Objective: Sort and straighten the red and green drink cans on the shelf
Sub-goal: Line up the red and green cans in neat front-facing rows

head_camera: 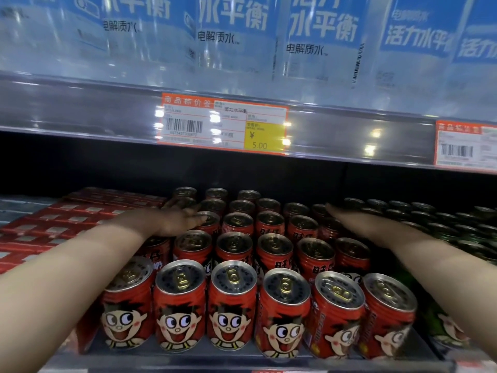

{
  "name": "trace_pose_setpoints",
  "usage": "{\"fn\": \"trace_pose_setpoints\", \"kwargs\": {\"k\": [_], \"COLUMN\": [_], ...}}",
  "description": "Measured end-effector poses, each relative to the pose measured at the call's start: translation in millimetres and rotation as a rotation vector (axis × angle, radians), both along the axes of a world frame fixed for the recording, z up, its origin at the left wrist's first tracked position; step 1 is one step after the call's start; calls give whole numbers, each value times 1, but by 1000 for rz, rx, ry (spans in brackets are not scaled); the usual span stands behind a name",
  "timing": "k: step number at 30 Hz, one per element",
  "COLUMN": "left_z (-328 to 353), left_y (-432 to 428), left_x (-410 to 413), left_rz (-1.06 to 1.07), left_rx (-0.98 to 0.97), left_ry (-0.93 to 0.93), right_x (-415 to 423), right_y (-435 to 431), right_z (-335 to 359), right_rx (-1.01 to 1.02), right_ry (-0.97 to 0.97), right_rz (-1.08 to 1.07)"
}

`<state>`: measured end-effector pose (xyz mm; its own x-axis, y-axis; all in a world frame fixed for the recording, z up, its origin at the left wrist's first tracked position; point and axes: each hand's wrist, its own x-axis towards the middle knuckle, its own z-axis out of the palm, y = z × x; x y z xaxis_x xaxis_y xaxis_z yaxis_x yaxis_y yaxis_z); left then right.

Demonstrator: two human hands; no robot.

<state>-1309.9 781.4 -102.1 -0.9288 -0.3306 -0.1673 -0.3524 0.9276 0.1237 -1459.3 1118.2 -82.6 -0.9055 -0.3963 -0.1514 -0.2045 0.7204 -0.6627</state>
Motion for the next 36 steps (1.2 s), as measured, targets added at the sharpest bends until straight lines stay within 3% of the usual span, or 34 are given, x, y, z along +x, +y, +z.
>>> {"fn": "trace_pose_setpoints", "kwargs": {"k": [3, 6, 10, 13, 16, 21, 28, 33, 36], "left_z": [12, 26, 29, 29, 24, 7, 5, 6, 13], "left_y": [11, 19, 48, 76, 98, 110, 110, 109, 113], "left_x": [11, 29, 46, 61, 80, 91, 91, 95, 104], "left_rz": [-1, 19, -200, -315, -386, -419, -410, -355, -317], "left_rx": [134, 278, 94, 109, 106, -56, -32, 182, 130], "left_ry": [73, 143, 44, 5, -97, -63, -17, 295, 361], "right_x": [11, 31, 72, 93, 100, 99, 108, 116, 120], "right_y": [12, 15, 17, 19, 21, 21, 24, 26, 22], "right_z": [5, 17, 29, 21, 5, -7, -8, -13, -10], "right_rx": [-35, 216, 396, 462, 495, 472, 308, 322, 387], "right_ry": [9, 202, 158, 113, 191, 280, 271, 408, 447], "right_rz": [0, 155, 416, 519, 560, 536, 413, 325, 313]}}
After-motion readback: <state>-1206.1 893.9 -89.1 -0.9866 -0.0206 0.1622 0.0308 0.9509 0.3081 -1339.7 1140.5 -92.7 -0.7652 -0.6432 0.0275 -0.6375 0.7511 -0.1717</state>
